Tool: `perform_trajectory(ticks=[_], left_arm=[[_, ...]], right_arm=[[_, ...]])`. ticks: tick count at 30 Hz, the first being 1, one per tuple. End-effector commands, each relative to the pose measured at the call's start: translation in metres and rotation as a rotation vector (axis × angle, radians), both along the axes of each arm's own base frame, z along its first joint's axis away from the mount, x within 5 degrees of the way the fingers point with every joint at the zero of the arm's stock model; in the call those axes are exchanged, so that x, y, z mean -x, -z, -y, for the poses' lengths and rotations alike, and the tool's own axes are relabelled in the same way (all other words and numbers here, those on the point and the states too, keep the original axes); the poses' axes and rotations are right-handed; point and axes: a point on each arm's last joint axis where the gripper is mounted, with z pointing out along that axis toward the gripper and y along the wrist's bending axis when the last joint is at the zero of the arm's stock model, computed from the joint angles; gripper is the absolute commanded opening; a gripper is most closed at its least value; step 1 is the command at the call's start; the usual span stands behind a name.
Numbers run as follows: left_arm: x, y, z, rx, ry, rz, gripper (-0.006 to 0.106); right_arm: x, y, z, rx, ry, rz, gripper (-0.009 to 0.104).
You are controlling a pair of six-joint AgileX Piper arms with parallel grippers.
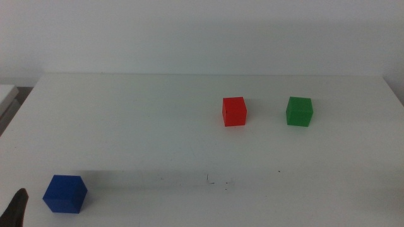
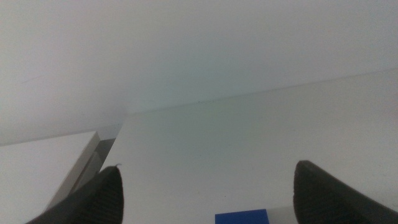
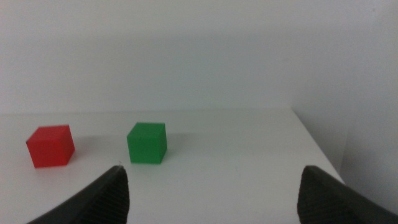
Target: Stack red cubes first, then green, then blue cubes in a specific spot.
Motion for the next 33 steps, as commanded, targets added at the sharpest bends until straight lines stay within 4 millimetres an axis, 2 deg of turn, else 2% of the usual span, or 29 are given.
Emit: perform_trajectory(ticks=[1, 8, 13, 16, 19, 20, 22, 27, 33], left_arm=[[0.000, -0.001, 0.000, 0.002, 0.000, 0.015, 0.094], [0.000, -0.001, 0.000, 0.002, 0.000, 0.015, 0.094], [0.000, -0.001, 0.000, 0.002, 0.000, 0.015, 0.094], [0.000, -0.001, 0.000, 0.002, 0.000, 0.015, 0.094], [0.000, -0.001, 0.000, 0.002, 0.000, 0.015, 0.094], [0.000, -0.001, 0.000, 0.002, 0.000, 0.015, 0.094], [0.000, -0.001, 0.000, 0.002, 0.000, 0.015, 0.094], [0.000, -0.001, 0.000, 0.002, 0.000, 0.015, 0.094], [0.000, -0.001, 0.000, 0.002, 0.000, 0.015, 0.094]], right_arm=[[0.000, -0.002, 0.000, 0.009, -0.001, 0.033, 0.093], [0.000, -0.004, 0.000, -0.027, 0.000, 0.055, 0.093], [-0.016, -0.042, -0.001, -0.115, 0.000, -0.021, 0.093], [-0.036, -0.072, -0.002, -0.122, -0.004, -0.202, 0.093], [-0.060, -0.087, -0.003, -0.125, -0.008, -0.495, 0.093], [-0.077, -0.094, -0.003, -0.126, -0.009, -0.633, 0.093], [-0.092, -0.100, -0.003, -0.127, -0.009, -0.681, 0.093], [-0.126, -0.096, -0.004, -0.165, -0.005, -0.753, 0.093], [-0.143, -0.083, -0.004, -0.188, -0.001, -0.796, 0.093]])
